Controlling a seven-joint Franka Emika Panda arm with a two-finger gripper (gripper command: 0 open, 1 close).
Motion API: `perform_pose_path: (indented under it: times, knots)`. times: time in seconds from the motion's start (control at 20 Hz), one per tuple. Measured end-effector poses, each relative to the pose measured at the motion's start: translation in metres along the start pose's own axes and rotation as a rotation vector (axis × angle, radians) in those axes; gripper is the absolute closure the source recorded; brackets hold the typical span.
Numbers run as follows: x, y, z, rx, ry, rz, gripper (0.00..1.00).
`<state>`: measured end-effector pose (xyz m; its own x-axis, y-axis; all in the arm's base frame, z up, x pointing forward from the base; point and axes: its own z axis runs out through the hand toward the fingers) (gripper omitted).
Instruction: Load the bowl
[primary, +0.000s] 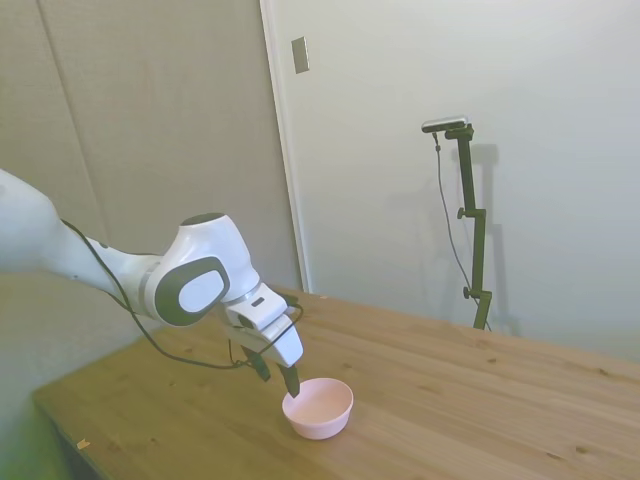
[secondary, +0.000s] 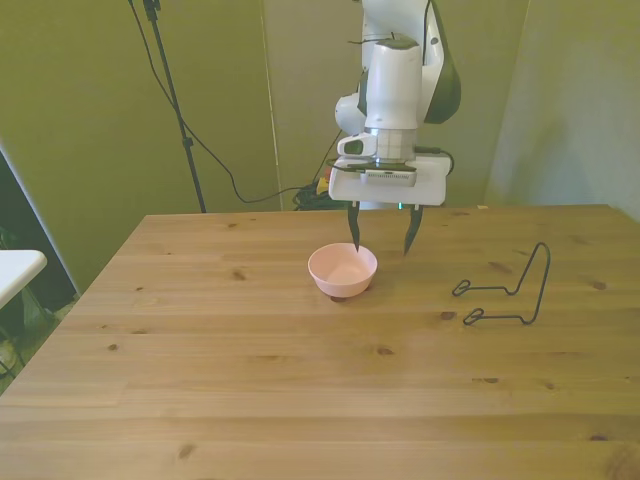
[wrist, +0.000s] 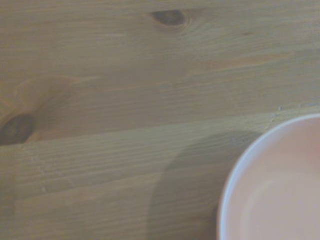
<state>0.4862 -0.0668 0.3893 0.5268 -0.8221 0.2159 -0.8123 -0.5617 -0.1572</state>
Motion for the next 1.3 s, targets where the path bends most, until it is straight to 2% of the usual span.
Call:
perform_pose_path:
  times: [0.05, 0.5, 1.3]
  knots:
    - [0.003, -0.001, 0.005, -0.002, 0.001, 0.009, 1.0]
    - [0.013, -0.012, 0.042, -0.026, 0.001, 0.052, 1.0]
    - [0.008, -0.019, 0.045, -0.017, -0.016, 0.057, 1.0]
